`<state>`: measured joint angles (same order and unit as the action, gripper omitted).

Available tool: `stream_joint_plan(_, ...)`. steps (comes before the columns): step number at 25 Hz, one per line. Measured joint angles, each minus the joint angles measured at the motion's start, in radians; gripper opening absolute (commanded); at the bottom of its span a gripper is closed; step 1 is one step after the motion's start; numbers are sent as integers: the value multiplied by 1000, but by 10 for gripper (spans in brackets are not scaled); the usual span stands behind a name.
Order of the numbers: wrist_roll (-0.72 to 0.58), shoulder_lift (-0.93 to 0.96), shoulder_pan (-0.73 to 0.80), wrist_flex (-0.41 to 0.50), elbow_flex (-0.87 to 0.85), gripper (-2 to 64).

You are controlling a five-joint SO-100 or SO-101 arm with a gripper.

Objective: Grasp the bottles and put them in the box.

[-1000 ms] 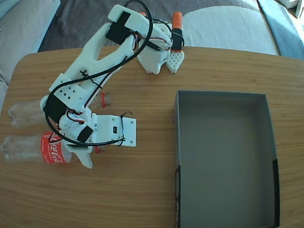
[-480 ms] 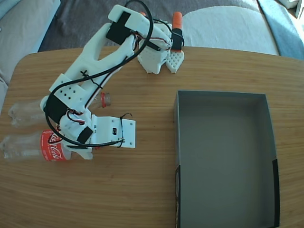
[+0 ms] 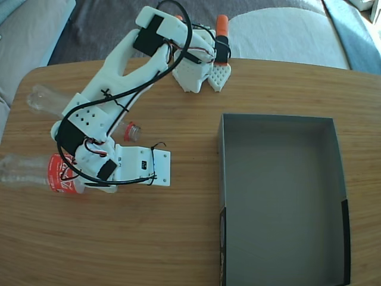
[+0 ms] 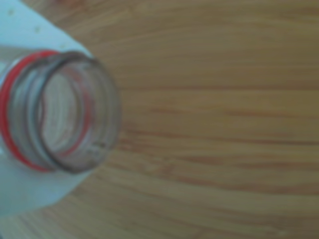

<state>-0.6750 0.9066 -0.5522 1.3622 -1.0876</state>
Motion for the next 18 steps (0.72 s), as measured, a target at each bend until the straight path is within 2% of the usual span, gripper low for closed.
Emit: stream_joint_plan(18, 0, 0, 15, 12, 18, -3)
